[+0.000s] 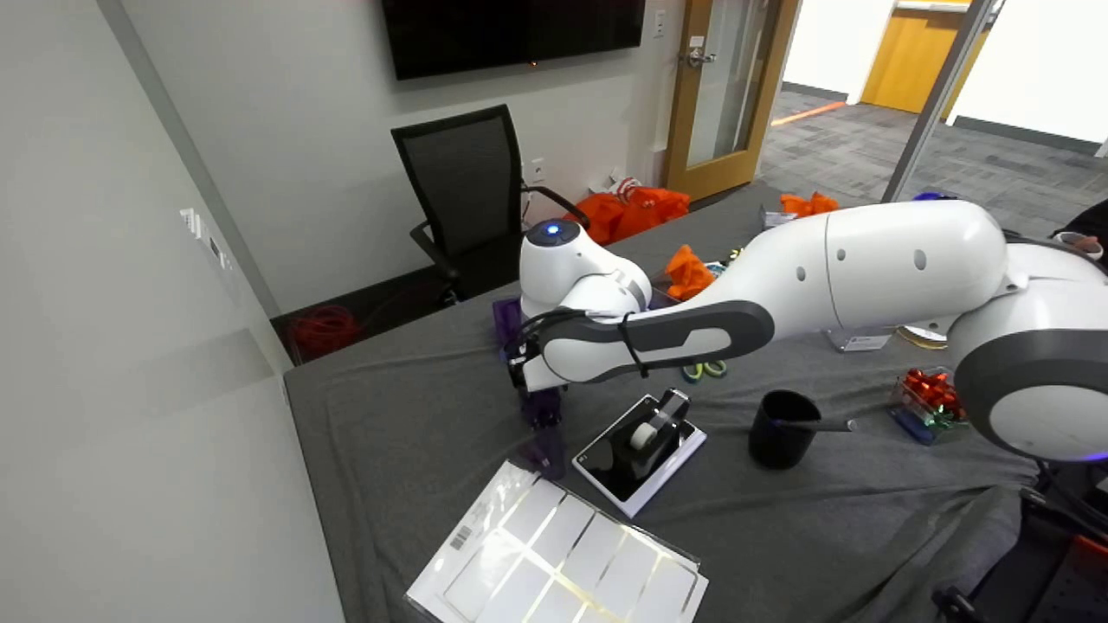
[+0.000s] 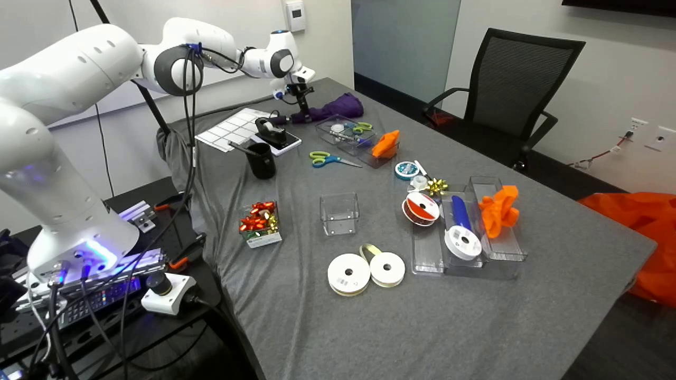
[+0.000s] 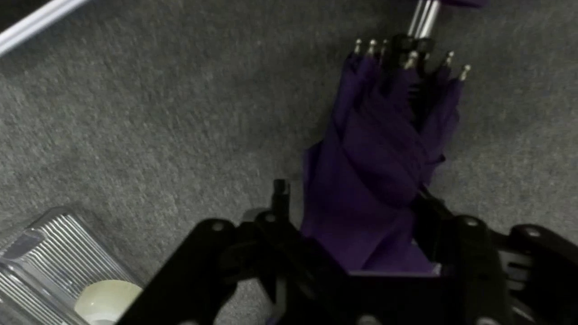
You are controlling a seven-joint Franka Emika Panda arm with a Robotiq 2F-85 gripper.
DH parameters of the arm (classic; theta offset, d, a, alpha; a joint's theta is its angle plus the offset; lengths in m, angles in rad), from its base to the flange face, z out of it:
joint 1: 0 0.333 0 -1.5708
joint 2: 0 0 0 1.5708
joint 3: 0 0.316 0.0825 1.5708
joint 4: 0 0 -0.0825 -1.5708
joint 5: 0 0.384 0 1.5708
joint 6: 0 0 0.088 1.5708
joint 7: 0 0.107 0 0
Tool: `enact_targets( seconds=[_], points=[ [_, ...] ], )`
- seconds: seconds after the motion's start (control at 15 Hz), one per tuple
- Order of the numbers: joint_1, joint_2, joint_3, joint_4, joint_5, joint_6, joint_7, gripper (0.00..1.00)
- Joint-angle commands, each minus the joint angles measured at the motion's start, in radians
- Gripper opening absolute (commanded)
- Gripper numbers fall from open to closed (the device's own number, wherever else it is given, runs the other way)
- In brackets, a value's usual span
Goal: Move the umbrella to the left
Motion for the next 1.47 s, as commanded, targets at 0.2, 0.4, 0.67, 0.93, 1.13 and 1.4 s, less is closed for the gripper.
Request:
enact_targets(
  seconds=[0.2, 0.4, 0.67, 0.93, 1.13, 1.4],
  points=[
    [0.011, 0.056, -0.025, 0.074, -0.017, -0.035, 0.026, 0.14],
    [0.011, 0.057, -0.028, 0.078, -0.018, -0.044, 0.041, 0.11],
    [0.002, 0.009, -0.012, 0.05, 0.0, -0.104, 0.04, 0.11],
    [-0.009, -0.033, 0.004, 0.047, 0.019, -0.174, 0.037, 0.11],
    [-0.013, -0.056, 0.006, 0.055, 0.025, -0.217, 0.039, 0.11],
    [-0.01, -0.051, -0.007, 0.064, 0.013, -0.244, 0.054, 0.11]
  ],
)
